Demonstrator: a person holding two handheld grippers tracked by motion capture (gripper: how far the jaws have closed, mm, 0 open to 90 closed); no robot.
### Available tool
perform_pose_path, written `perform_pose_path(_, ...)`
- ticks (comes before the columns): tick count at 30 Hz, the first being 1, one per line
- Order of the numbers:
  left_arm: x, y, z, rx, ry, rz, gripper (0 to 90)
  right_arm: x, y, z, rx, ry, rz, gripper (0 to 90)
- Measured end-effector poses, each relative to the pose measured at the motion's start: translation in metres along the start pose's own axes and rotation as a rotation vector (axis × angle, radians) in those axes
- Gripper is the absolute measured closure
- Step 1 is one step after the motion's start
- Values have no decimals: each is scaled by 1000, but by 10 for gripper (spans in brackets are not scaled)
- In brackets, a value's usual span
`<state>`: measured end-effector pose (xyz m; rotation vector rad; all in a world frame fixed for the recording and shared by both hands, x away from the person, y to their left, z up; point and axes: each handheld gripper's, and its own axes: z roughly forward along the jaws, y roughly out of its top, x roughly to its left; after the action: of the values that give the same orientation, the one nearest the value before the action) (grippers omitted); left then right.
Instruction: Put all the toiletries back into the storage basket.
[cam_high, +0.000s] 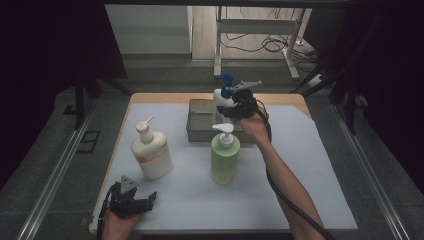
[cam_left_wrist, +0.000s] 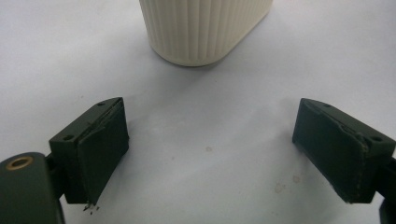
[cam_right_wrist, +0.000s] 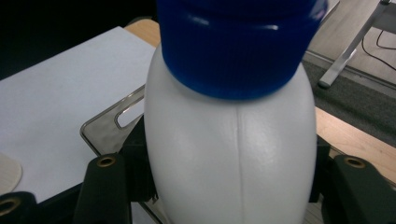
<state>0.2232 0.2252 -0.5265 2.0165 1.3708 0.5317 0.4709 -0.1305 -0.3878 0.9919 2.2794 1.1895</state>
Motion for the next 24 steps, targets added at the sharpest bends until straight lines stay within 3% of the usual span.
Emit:
perform_pose_path(17, 0, 0, 0, -1, -1, 0, 103, -3, -2, 4, -7, 15, 33, 378)
perform_pose_path(24, 0, 0, 0, 0, 0, 0, 103, -4, -5, 0, -8, 29, 17, 320)
